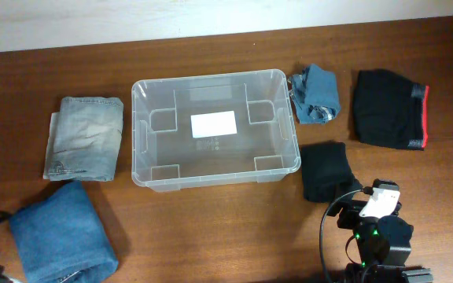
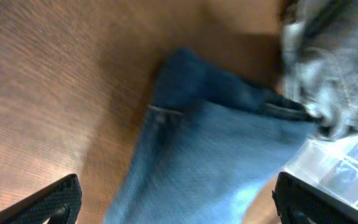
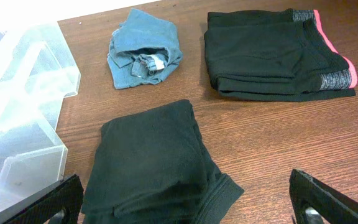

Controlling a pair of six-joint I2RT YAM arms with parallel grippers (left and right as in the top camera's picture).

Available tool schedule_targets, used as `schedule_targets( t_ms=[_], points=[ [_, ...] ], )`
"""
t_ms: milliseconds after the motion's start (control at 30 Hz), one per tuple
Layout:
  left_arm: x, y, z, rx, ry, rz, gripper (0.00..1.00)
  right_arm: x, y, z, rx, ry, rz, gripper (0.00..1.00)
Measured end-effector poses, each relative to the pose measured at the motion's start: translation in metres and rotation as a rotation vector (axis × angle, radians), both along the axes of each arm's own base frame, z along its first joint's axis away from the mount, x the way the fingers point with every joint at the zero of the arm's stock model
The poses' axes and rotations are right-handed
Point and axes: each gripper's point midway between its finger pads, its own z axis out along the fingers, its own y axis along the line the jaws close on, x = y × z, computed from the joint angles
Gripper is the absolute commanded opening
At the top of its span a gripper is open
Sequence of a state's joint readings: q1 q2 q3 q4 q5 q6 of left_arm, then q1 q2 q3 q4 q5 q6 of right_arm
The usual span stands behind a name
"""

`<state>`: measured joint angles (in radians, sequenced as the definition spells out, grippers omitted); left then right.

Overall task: Pack container
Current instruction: 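Grasp the dark-blue jeans with the left gripper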

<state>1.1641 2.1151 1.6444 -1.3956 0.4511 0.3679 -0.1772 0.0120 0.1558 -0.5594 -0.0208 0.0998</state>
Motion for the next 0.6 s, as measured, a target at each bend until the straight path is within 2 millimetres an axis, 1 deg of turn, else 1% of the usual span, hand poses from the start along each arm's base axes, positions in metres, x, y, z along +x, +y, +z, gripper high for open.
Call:
schedule_targets(
  t_ms=[33, 133, 233, 300, 333, 400, 433, 567, 600],
  points=[
    [-0.002, -0.004, -0.015, -0.027, 0.014, 0.000, 0.99, 0.000, 0.000, 0.000, 0.001, 0.000, 0.000, 0.98],
    [-0.006, -0.014, -0.044, -0.077, 0.034, -0.001, 0.99, 0.000, 0.000, 0.000, 0.000, 0.000, 0.000, 0.99],
    [-0.005, -0.017, -0.047, -0.072, -0.006, 0.023, 0.98, 0.000, 0.000, 0.000, 0.000, 0.000, 0.000, 0.98],
    [-0.005, -0.017, -0.047, -0.054, -0.030, 0.032, 0.94, 0.000, 0.000, 0.000, 0.000, 0.000, 0.000, 0.99],
    [-0.005, -0.017, -0.048, -0.047, -0.039, 0.037, 0.90, 0.000, 0.000, 0.000, 0.000, 0.000, 0.000, 0.98],
    [-0.002, -0.021, -0.049, -0.048, -0.083, 0.049, 0.79, 0.000, 0.000, 0.000, -0.001, 0.000, 0.001, 0.98],
    [0.004, -0.025, -0.049, -0.065, -0.127, 0.050, 0.78, 0.000, 0.000, 0.000, 0.000, 0.000, 0.000, 0.98],
    [0.013, -0.037, -0.049, -0.104, -0.217, 0.049, 0.72, 0.000, 0.000, 0.000, 0.001, 0.000, 0.000, 0.98],
    [0.014, -0.039, -0.050, -0.113, -0.235, 0.046, 0.68, 0.000, 0.000, 0.000, 0.000, 0.000, 0.000, 0.98]
  ],
)
